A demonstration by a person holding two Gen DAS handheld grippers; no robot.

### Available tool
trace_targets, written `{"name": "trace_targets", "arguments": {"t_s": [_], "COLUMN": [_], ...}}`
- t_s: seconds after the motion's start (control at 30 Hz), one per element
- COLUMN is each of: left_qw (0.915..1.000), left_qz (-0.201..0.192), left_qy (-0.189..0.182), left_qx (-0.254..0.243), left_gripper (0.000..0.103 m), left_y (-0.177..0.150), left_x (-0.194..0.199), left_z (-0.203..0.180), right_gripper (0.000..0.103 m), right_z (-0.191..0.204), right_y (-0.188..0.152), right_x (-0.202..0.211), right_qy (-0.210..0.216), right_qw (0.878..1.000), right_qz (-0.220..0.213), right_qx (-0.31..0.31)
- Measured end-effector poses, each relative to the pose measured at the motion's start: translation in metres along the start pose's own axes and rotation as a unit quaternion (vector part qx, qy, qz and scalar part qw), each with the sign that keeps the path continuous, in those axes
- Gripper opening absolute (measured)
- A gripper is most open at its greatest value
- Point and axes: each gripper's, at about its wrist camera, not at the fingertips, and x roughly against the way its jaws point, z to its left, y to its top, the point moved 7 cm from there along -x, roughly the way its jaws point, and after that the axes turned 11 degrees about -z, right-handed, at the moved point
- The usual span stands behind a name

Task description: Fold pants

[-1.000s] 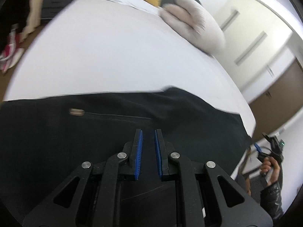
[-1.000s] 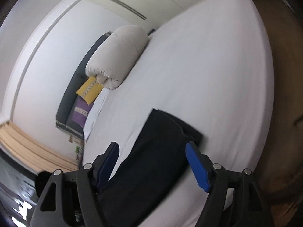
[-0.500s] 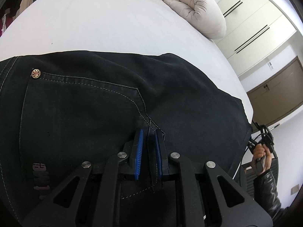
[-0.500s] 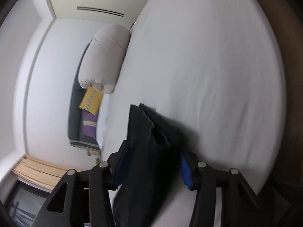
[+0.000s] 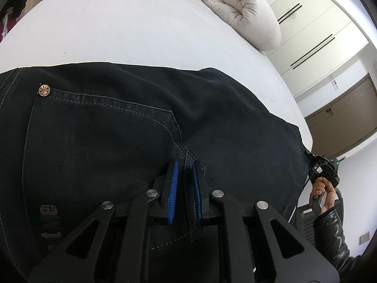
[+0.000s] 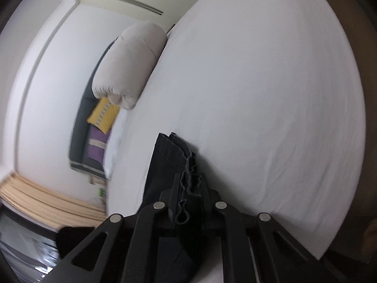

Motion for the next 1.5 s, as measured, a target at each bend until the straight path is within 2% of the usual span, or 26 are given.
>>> {"name": "trace_targets", "arguments": {"t_s": [0.07,0.17,0.2,0.27,0.3,0.33,0.4,0.43,0.47,0.53,0.57,0.6,0.63,0.7,0.8,0.97,1.03,1.07,1.1,1.13,1.17,1.27,1.43,1.5], "left_qw": [1.0000,0.9998,0.9995,0.9985,0.9976,0.9964,0.9932,0.9911,0.9889,0.9828,0.9794,0.9753,0.9729,0.9690,0.9650,0.9650,0.9624,0.9627,0.9642,0.9658,0.9662,0.9713,0.9785,0.9798], "left_qz": [0.000,-0.001,-0.003,-0.005,-0.004,0.000,0.006,0.007,0.010,0.024,0.028,0.025,0.019,0.024,0.061,0.102,0.108,0.108,0.111,0.115,0.115,0.096,0.075,0.070], "left_qy": [0.000,-0.012,-0.021,-0.041,-0.055,-0.066,-0.090,-0.102,-0.112,-0.130,-0.138,-0.149,-0.157,-0.170,-0.189,-0.187,-0.189,-0.189,-0.183,-0.172,-0.166,-0.153,-0.131,-0.121], "left_qx": [0.006,0.018,0.023,0.034,0.044,0.053,0.074,0.085,0.097,0.129,0.145,0.161,0.169,0.177,0.172,0.153,0.162,0.161,0.157,0.156,0.159,0.155,0.141,0.143], "left_gripper": [0.012,0.012,0.012,0.012,0.012,0.012,0.012,0.012,0.013,0.027,0.048,0.073,0.080,0.094,0.094,0.094,0.091,0.072,0.042,0.029,0.021,0.011,0.010,0.010], "left_y": [0.001,0.003,0.005,0.008,0.009,0.010,0.012,0.014,0.014,0.014,0.015,0.017,0.020,0.025,0.027,0.027,0.028,0.028,0.028,0.028,0.030,0.029,0.038,0.037], "left_x": [0.001,0.001,0.002,0.003,0.002,0.001,-0.001,-0.003,-0.005,-0.013,-0.016,-0.019,-0.020,-0.028,-0.049,-0.072,-0.074,-0.074,-0.073,-0.072,-0.071,-0.054,-0.039,-0.037], "left_z": [-0.001,-0.006,-0.009,-0.015,-0.019,-0.022,-0.028,-0.030,-0.032,-0.034,-0.036,-0.039,-0.042,-0.054,-0.078,-0.100,-0.097,-0.093,-0.088,-0.081,-0.073,-0.058,-0.039,-0.032], "right_gripper": [0.012,0.012,0.012,0.012,0.012,0.012,0.012,0.011,0.011,0.012,0.012,0.012,0.012,0.012,0.012,0.012,0.012,0.012,0.012,0.012,0.012,0.012,0.012,0.012], "right_z": [0.031,0.102,0.135,0.176,0.192,0.210,0.221,0.219,0.213,0.205,0.204,0.203,0.206,0.212,0.228,0.259,0.266,0.267,0.271,0.273,0.276,0.284,0.296,0.297], "right_y": [-0.009,-0.046,-0.076,-0.129,-0.161,-0.201,-0.260,-0.294,-0.315,-0.338,-0.340,-0.339,-0.335,-0.332,-0.334,-0.353,-0.367,-0.372,-0.381,-0.387,-0.392,-0.406,-0.425,-0.432], "right_x": [0.006,0.014,0.017,0.022,0.024,0.026,0.024,0.019,0.014,0.007,0.008,0.011,0.014,0.020,0.029,0.050,0.054,0.055,0.057,0.057,0.058,0.059,0.054,0.051], "right_qy": [-0.005,0.006,0.016,0.030,0.039,0.052,0.061,0.059,0.048,0.026,0.021,0.020,0.018,0.018,0.022,0.038,0.049,0.054,0.062,0.067,0.073,0.091,0.113,0.117], "right_qw": [0.998,0.978,0.960,0.925,0.902,0.871,0.823,0.797,0.776,0.748,0.750,0.758,0.767,0.766,0.754,0.734,0.730,0.727,0.723,0.719,0.716,0.705,0.684,0.680], "right_qz": [0.004,0.019,0.033,0.054,0.066,0.081,0.106,0.125,0.133,0.126,0.121,0.121,0.115,0.099,0.080,0.060,0.064,0.065,0.068,0.070,0.071,0.075,0.085,0.091], "right_qx": [0.068,0.207,0.276,0.376,0.424,0.483,0.555,0.588,0.615,0.652,0.650,0.641,0.631,0.635,0.652,0.675,0.679,0.681,0.685,0.688,0.691,0.699,0.715,0.718]}}
